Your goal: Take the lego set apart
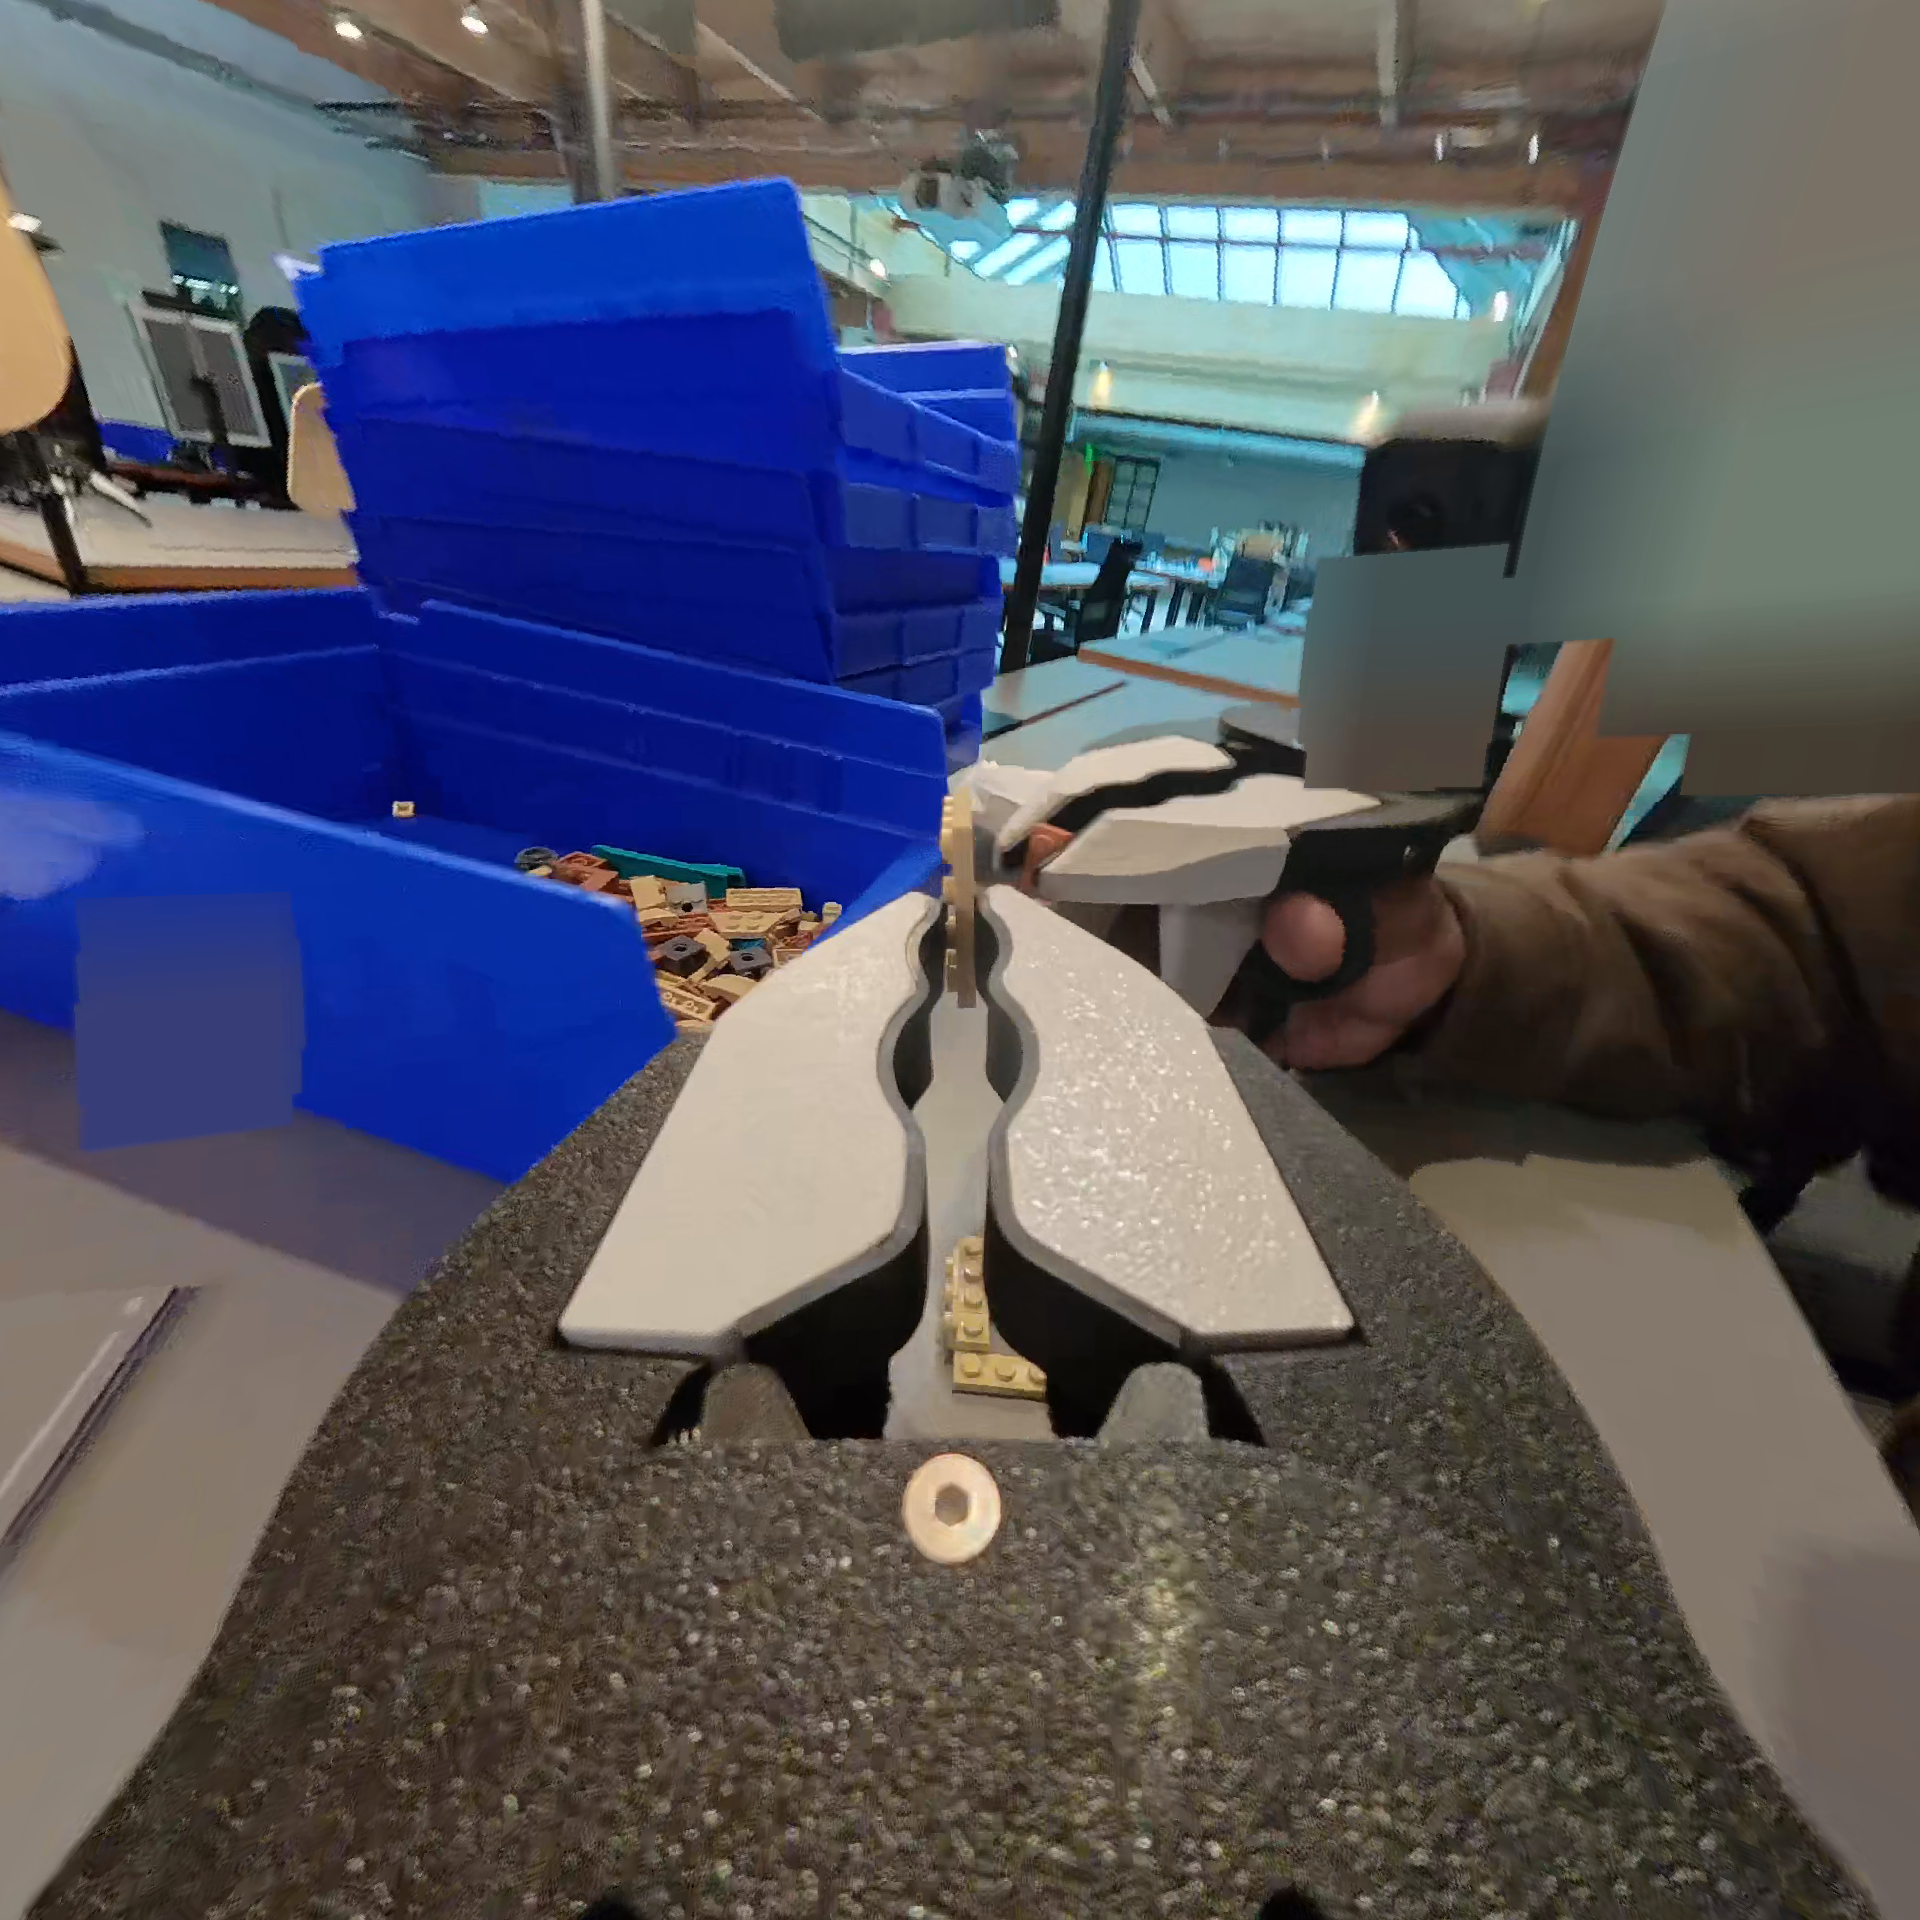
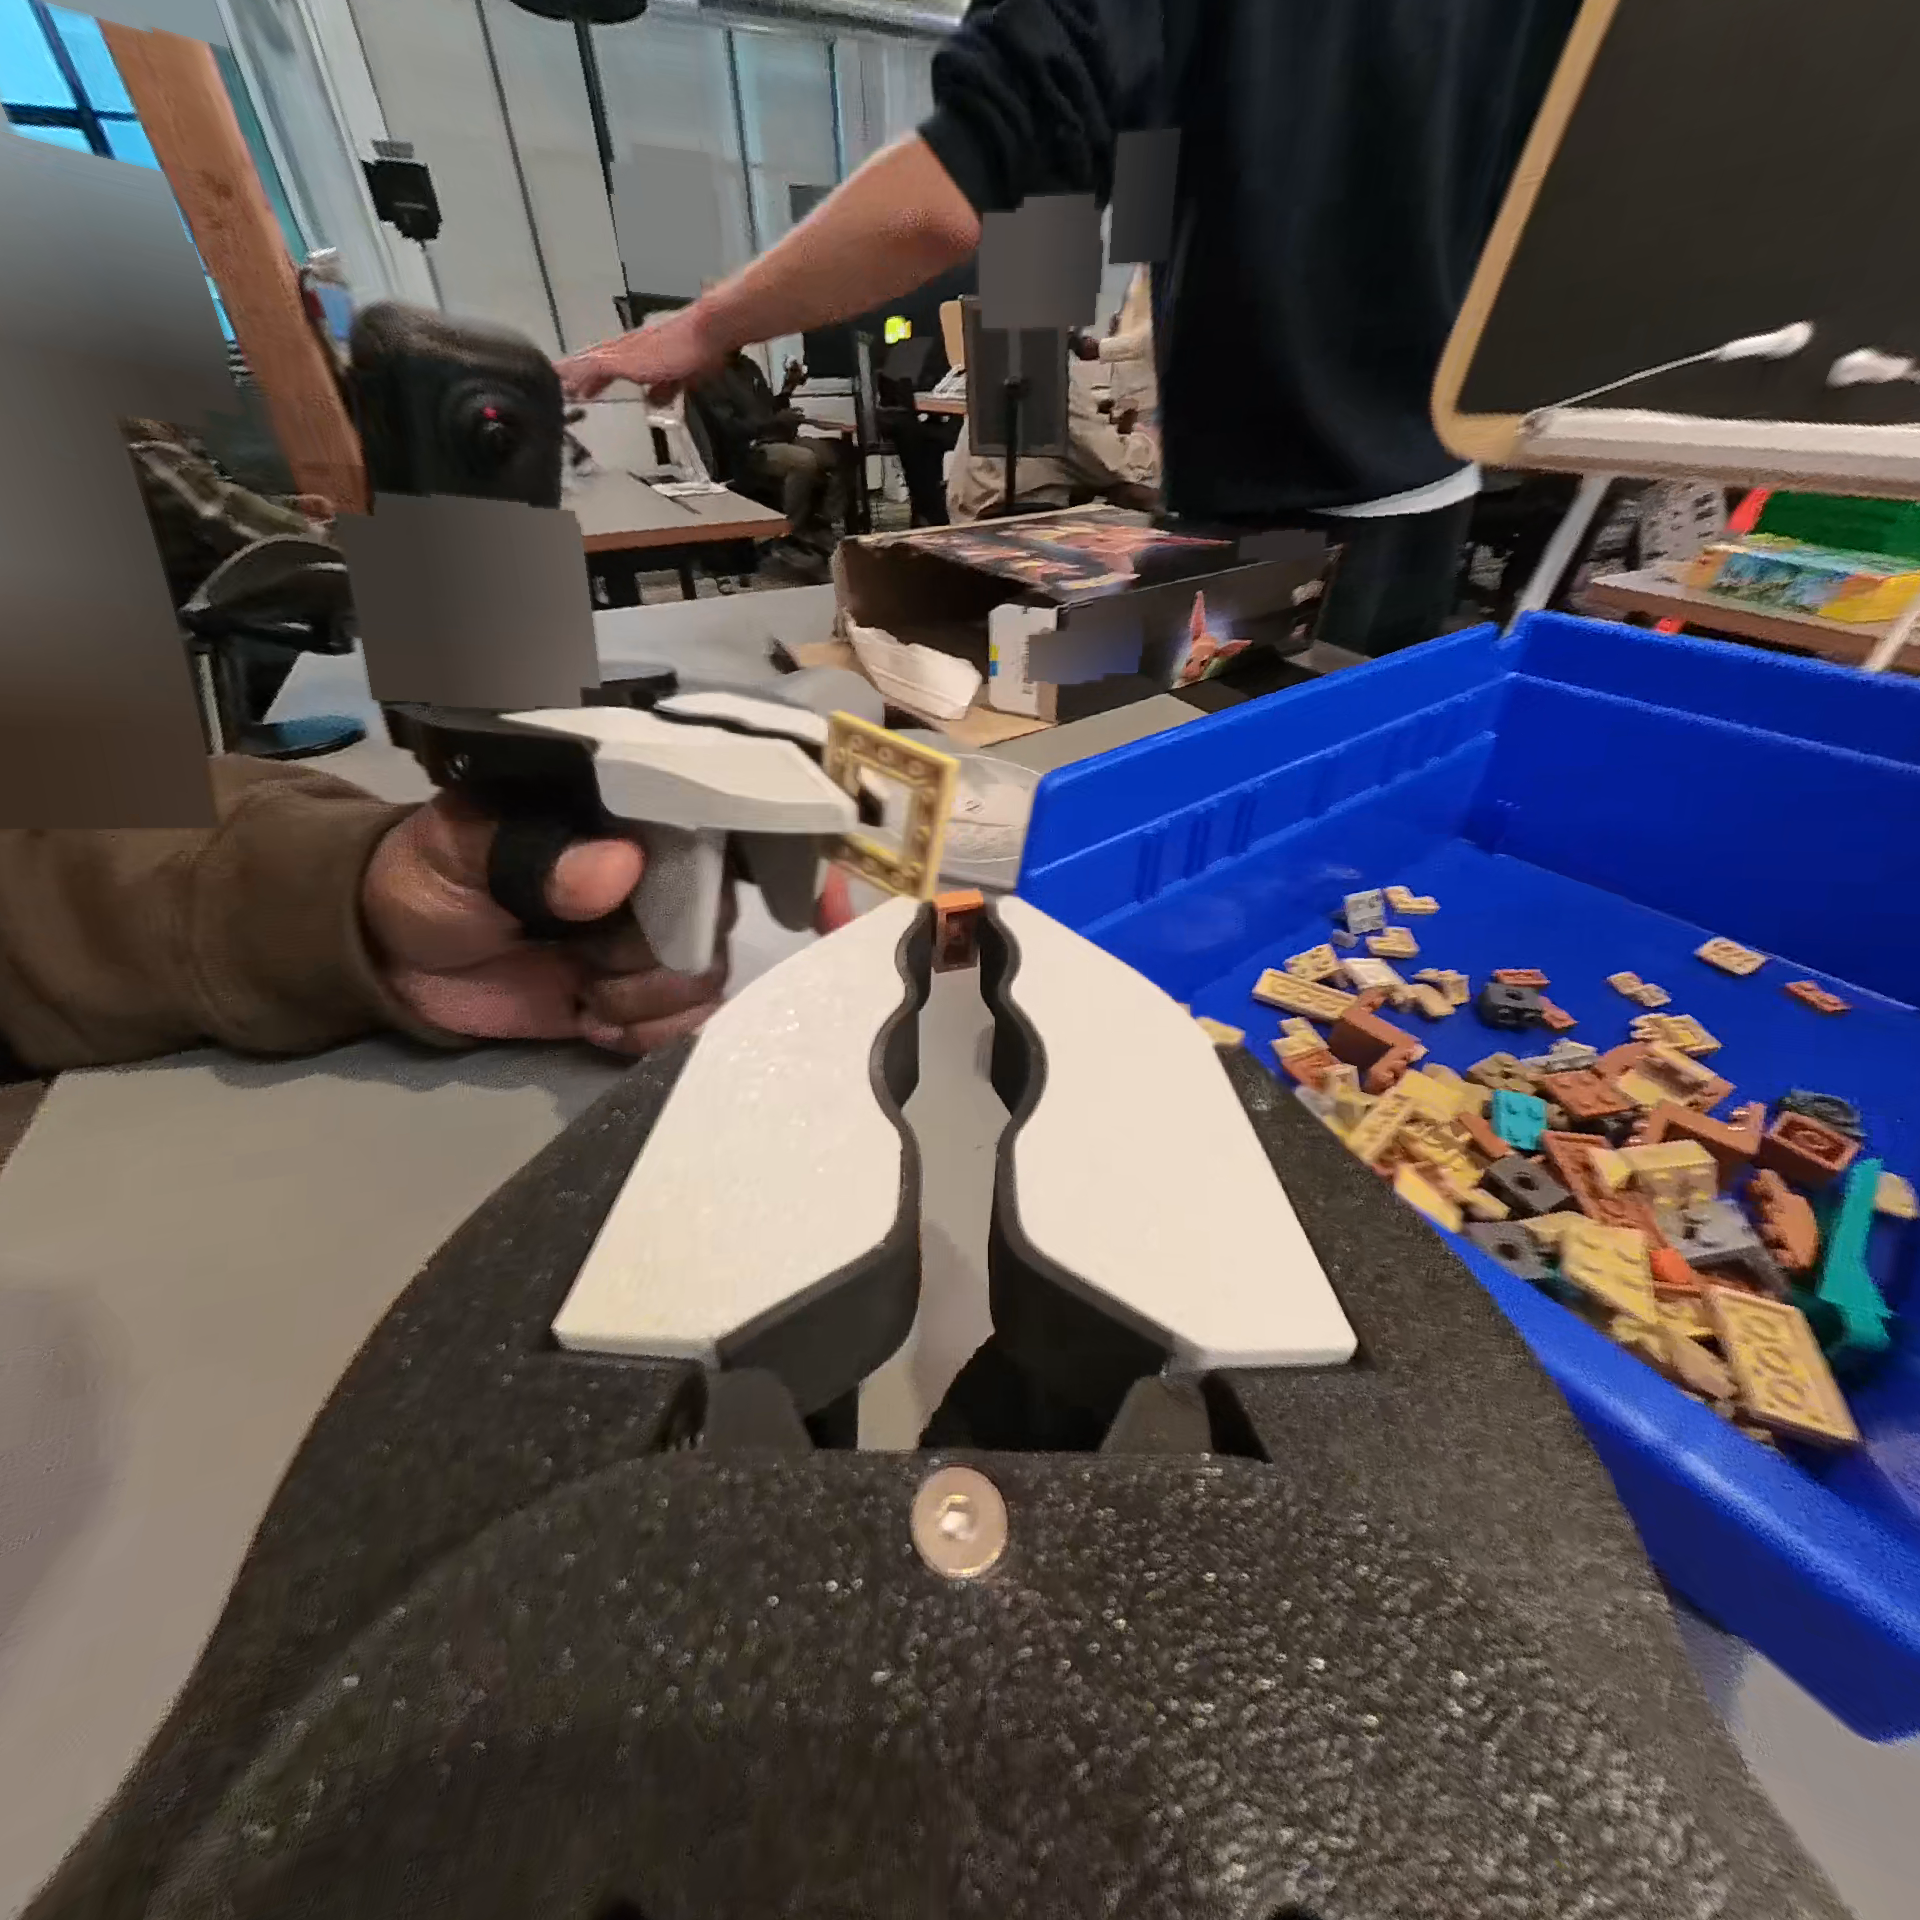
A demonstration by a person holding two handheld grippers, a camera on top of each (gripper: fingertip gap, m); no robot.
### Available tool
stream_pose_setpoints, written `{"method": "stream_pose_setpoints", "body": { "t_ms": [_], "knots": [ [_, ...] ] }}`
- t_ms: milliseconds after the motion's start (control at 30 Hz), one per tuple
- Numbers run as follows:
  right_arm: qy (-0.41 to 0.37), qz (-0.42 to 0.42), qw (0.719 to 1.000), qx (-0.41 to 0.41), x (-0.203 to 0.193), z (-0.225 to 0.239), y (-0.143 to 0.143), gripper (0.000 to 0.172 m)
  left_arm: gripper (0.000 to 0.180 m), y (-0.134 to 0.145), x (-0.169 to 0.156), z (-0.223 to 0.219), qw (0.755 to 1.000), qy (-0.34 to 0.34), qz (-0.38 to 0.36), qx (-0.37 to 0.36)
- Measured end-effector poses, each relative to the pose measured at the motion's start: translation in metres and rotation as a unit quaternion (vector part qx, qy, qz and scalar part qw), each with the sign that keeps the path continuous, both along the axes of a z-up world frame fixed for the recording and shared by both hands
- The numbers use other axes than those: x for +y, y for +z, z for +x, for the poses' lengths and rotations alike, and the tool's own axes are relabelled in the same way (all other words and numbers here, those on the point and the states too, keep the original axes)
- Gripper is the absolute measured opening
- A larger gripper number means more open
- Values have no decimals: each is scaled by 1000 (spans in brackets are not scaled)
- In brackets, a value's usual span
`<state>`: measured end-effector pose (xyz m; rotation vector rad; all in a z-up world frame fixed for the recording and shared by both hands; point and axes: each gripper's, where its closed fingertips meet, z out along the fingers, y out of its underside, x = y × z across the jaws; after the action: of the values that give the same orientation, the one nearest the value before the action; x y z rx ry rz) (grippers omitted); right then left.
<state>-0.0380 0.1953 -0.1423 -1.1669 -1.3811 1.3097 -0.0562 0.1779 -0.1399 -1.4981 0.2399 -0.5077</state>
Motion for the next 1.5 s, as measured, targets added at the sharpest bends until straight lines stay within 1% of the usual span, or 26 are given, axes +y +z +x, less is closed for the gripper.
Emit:
{"method": "stream_pose_setpoints", "body": {
  "t_ms": [67,133,167,200,233,267,333,400,467,500,533,600,667,767,833,900,1000,1167,1267,1333,1400,1467,1500],
  "knots": [
    [-36,16,999,11,18,-4,7,8,4,0,1,-9,999,1,-10,-47],
    [-124,48,991,-3,54,-12,12,9,4,0,2,-11,998,-4,-17,-66],
    [-174,67,982,-21,76,-16,11,14,4,0,2,-10,998,-5,-17,-66],
    [-209,83,974,-39,93,-19,10,26,4,-1,2,-9,998,-6,-17,-62],
    [-231,95,967,-49,107,-20,10,33,4,-1,1,-8,998,-6,-17,-61],
    [-244,105,963,-53,116,-20,10,35,4,0,1,-8,998,-6,-17,-63],
    [-242,117,962,-52,120,-15,10,36,4,1,0,-10,997,-7,-18,-70],
    [-209,142,967,-32,108,-12,15,36,4,3,-1,-13,997,-7,-20,-79],
    [-151,199,968,-7,83,-9,19,39,4,4,-1,-13,995,-15,-26,-91],
    [-118,237,964,5,67,-8,18,40,4,5,-2,-11,995,-24,-31,-97],
    [-87,281,956,12,50,-8,15,43,4,5,-3,-8,993,-35,-39,-102],
    [-37,373,927,19,20,-8,6,46,4,1,-3,-2,991,-53,-59,-107],
    [-2,440,898,19,-4,-10,-6,49,4,-2,-3,3,989,-68,-75,-111],
    [-9,492,871,13,-15,-16,-14,51,4,-6,-4,7,985,-82,-94,-119],
    [-21,501,865,16,-15,-19,-12,48,4,-7,-5,7,982,-90,-104,-128],
    [-26,494,869,20,-14,-20,-9,47,4,-8,-6,7,979,-97,-115,-134],
    [-33,495,868,24,-12,-20,-5,47,4,-14,-6,9,978,-99,-135,-125],
    [-10,519,855,21,-18,-20,-13,35,4,-17,-7,11,975,-106,-153,-119],
    [-17,507,861,8,-14,-23,-14,35,5,-17,-5,7,977,-91,-150,-118],
    [-67,493,867,-7,7,-28,-8,35,14,-16,-1,-3,982,-54,-137,-115],
    [-143,466,872,-40,43,-33,-2,35,17,-14,1,-10,986,-33,-128,-104],
    [-213,417,880,-80,81,-34,-1,36,17,-14,1,-12,988,-26,-122,-94],
    [-232,388,887,-98,95,-33,-3,36,17,-14,1,-11,988,-28,-121,-90]
  ]
}}
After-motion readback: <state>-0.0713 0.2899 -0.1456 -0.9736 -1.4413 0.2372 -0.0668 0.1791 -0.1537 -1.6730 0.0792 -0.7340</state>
